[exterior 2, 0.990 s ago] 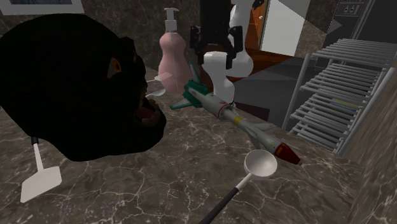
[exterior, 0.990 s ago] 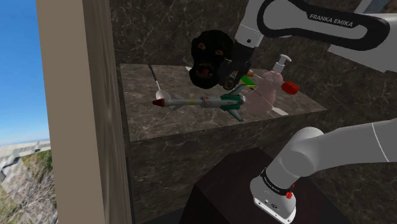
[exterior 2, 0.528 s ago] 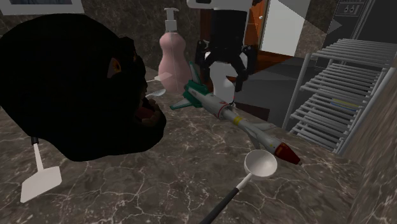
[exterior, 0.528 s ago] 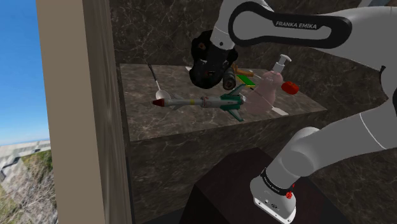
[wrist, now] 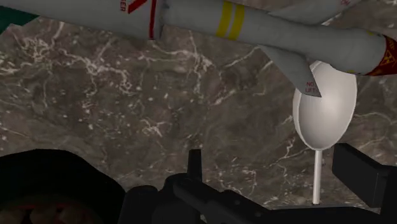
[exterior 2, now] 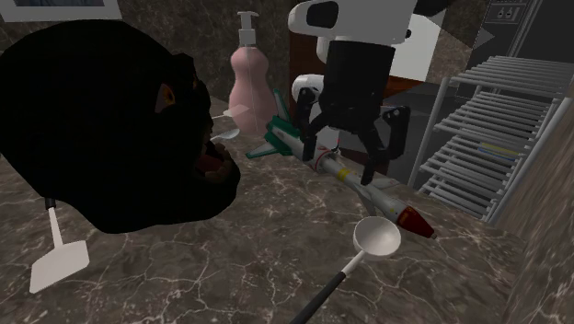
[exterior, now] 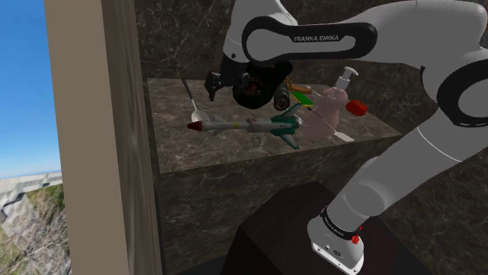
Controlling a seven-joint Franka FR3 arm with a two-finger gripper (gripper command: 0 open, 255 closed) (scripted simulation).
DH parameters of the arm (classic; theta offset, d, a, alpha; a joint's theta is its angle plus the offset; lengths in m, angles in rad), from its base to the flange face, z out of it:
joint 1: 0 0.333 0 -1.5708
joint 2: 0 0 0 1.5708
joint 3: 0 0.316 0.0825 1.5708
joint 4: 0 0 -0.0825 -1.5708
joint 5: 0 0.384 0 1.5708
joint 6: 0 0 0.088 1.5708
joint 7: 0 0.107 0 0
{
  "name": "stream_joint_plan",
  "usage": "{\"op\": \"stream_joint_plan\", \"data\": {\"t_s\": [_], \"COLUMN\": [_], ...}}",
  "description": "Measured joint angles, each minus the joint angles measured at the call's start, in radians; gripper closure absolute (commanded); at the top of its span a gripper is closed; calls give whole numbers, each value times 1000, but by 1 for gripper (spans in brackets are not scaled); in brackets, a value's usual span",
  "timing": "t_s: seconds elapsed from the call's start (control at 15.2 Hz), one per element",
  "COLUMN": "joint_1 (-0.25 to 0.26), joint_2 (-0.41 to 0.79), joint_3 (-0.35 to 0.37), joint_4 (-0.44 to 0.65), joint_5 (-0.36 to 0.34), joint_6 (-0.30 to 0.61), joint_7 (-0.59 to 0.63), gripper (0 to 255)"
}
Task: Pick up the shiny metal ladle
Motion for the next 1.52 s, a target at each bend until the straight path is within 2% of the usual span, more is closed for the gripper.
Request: {"op": "stream_joint_plan", "data": {"t_s": [0.26,0.53,0.73,1.12,1.19,1.52], "joint_1": [2,31,41,42,43,43], "joint_2": [143,314,348,363,364,365], "joint_3": [42,63,61,58,57,57], "joint_4": [117,279,288,238,235,234], "joint_5": [-109,-243,-276,-296,-297,-299], "joint_6": [39,47,70,131,135,137], "joint_7": [103,211,240,263,265,267], "gripper": [0,0,0,0,255,255]}}
